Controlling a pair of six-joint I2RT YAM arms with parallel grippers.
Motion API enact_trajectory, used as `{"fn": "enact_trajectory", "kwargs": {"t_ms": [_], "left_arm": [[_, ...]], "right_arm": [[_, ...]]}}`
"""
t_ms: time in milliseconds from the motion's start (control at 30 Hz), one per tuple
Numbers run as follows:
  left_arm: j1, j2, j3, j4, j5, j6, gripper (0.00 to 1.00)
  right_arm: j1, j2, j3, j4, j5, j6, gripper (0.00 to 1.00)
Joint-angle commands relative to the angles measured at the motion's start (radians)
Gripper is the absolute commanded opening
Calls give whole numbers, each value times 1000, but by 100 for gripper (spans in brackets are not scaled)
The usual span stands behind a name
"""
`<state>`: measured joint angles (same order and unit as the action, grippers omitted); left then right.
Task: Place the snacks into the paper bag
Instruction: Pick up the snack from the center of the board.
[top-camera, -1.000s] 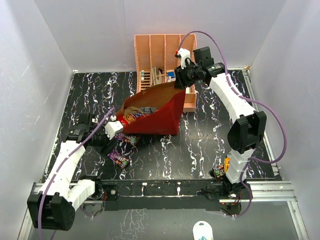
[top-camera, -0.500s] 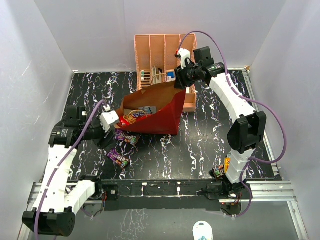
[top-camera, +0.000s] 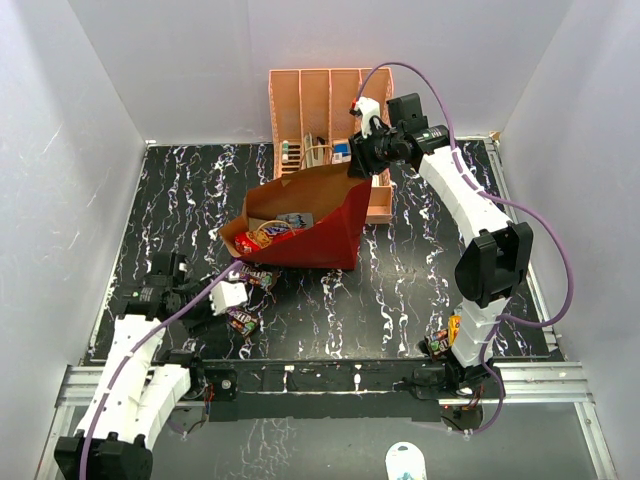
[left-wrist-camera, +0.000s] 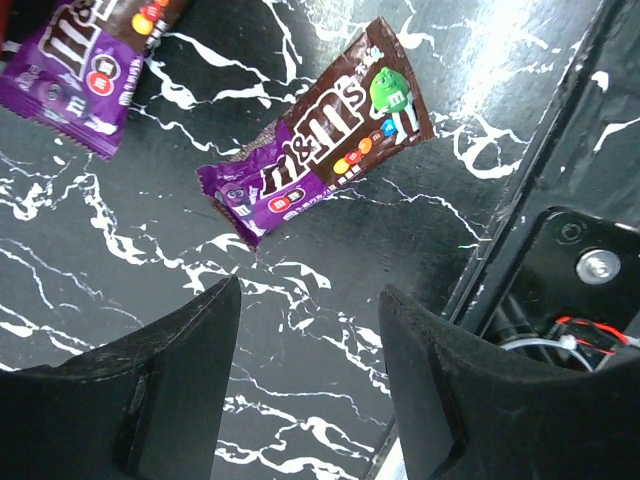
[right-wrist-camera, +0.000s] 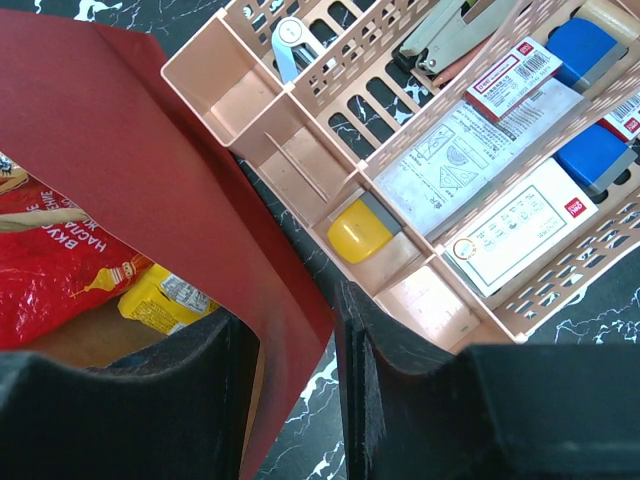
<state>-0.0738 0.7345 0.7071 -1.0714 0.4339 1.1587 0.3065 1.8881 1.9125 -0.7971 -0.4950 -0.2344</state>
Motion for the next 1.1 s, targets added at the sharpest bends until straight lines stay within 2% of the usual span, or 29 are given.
{"fn": "enact_trajectory", "kwargs": {"t_ms": [0,233,367,567,700,833,1067], "left_arm": [[6,14,-84,142,9,91,56],[8,168,-143,349,-41,5,57],[16,254,-162,383,-53,-10,57],[36,290,-207,456,-65,-2,56],[41,324,-213,468,-37,-3,52],[42,321,-225,482,8,-6,43],[42,304,-223,440,-1,7,9]], "right_arm": [[-3,-6,4,36,-11,1,37],[-1,-7,6,35,-19,4,37],[-1,-10,1,35,-19,4,37],[4,-8,-3,35,-25,4,37],[9,-6,0,32,-22,4,37],[11,-6,-6,30,-16,0,37],[12,-9,-12,30,-16,-1,37]]}}
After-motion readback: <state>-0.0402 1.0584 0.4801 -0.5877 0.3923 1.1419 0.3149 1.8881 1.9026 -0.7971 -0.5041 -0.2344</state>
